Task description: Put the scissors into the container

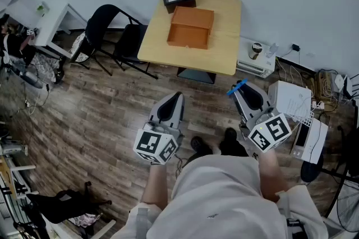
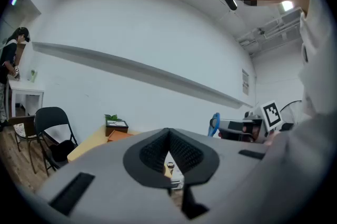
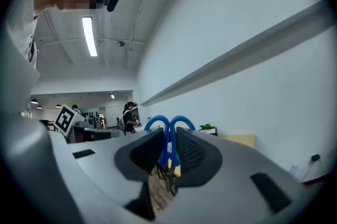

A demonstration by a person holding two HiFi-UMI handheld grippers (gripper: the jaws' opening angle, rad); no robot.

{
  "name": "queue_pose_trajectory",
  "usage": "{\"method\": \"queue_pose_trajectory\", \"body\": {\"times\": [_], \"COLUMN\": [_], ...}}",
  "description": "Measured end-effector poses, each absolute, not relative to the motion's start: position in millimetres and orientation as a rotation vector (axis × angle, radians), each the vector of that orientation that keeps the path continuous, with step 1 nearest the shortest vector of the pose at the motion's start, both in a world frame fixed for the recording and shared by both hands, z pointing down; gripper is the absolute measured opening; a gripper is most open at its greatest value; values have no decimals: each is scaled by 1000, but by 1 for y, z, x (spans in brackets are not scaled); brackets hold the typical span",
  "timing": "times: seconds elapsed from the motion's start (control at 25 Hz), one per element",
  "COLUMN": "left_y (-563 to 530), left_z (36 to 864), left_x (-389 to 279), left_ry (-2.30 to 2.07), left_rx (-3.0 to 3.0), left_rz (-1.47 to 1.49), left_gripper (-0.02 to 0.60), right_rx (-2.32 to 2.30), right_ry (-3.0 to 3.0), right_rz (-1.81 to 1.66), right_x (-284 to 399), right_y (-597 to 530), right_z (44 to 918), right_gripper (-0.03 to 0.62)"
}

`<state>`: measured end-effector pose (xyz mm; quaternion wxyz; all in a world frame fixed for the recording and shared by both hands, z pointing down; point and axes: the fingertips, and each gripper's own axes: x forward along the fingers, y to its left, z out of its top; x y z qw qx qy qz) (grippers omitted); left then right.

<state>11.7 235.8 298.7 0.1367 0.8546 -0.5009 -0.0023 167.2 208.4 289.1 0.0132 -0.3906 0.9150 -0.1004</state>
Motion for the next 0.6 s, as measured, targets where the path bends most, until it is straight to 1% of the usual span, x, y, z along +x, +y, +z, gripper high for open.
{"method": "queue_pose_trajectory", "body": {"times": [0.36,0.6], "left_y": [262,273], "left_z": [300,305], "left_x": [1,-7], "left_ry": [-1428,-1442], "left_rx": [2474,2456], "left_rz": [-25,-35], "left_gripper": [6,6], "right_rx": [-1199,-1147], "right_ry": [2909,2849], "right_rz": [-259,-320], "right_x": [141,137], "right_y": [242,249], "right_z": [296,289], "right_gripper": [75,78]}}
